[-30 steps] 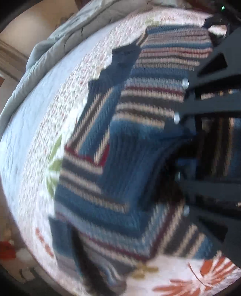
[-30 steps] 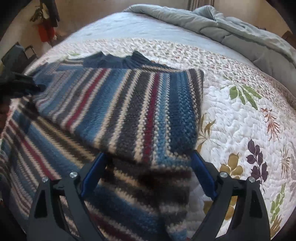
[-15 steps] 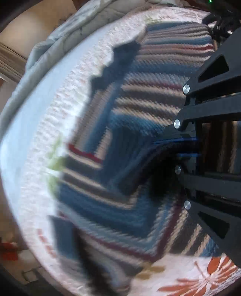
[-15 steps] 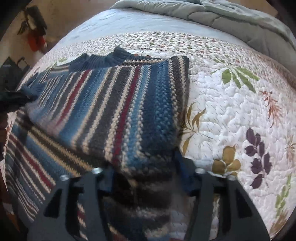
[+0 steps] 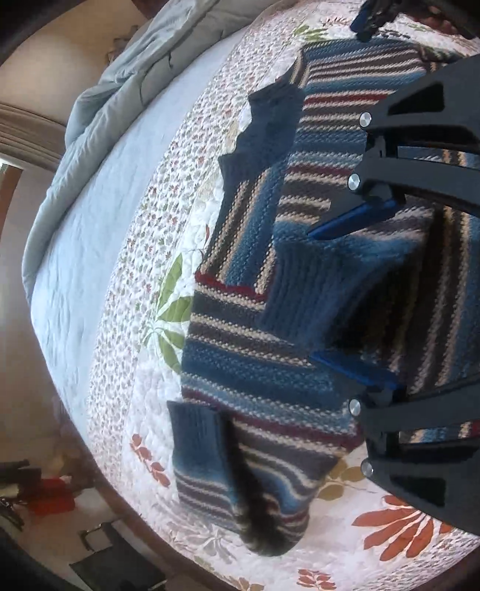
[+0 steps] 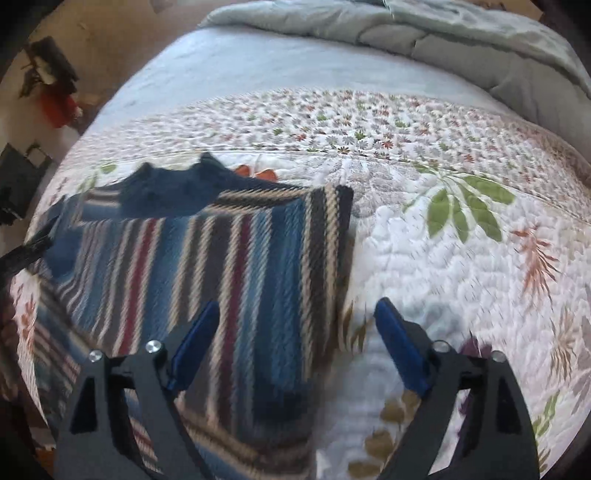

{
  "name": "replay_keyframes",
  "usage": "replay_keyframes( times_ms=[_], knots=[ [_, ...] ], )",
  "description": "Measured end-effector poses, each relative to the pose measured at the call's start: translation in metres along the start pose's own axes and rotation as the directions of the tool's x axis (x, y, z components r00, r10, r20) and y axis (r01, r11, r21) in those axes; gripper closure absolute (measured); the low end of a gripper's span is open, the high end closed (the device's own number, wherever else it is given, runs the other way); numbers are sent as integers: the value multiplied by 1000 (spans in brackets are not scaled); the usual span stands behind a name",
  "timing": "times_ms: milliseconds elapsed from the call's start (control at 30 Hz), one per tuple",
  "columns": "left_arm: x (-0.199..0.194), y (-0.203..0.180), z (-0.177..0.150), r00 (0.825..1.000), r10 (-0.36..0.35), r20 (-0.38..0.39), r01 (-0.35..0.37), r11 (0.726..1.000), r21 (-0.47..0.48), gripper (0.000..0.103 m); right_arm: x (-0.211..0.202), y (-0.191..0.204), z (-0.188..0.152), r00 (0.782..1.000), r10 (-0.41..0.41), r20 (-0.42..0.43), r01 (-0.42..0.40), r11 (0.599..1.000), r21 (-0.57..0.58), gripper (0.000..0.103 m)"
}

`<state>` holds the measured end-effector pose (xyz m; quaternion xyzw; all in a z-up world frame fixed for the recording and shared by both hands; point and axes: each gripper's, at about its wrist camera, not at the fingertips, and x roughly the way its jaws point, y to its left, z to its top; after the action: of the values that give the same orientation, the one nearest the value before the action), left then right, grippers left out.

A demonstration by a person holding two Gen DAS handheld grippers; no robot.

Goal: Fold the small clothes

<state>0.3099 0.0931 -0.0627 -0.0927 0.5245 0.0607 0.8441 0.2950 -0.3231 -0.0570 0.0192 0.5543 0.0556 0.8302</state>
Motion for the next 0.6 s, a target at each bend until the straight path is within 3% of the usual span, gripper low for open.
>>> replay_keyframes(
  times_ms=[167,267,333,400,500,533,600],
  knots=[
    [17,7,5,1000,11,4,-11,1000,-26,40,26,-2,21,999,-37,-27,37,999,6,26],
    [26,6,7,1000,5,-10,-5,1000,-18,40,42,0,27,997,-22,-68,21,1000,-5,49],
    [34,3,8,1000,0,-28,0,1000,-2,40,49,0,28,996,-12,-86,12,1000,-2,58],
    [38,-1,8,1000,4,-31,-3,1000,12,40,47,-6,28,997,10,-73,-8,1000,21,78],
    [38,-7,8,999,-30,-22,31,999,21,40,30,-31,30,993,119,-26,-114,984,137,87],
    [37,-10,8,999,-44,-17,44,999,26,40,26,-39,28,992,122,-8,-119,981,156,93],
    [36,-17,7,999,-44,-9,44,998,43,40,18,-56,22,995,93,21,-95,976,197,94]
  ],
)
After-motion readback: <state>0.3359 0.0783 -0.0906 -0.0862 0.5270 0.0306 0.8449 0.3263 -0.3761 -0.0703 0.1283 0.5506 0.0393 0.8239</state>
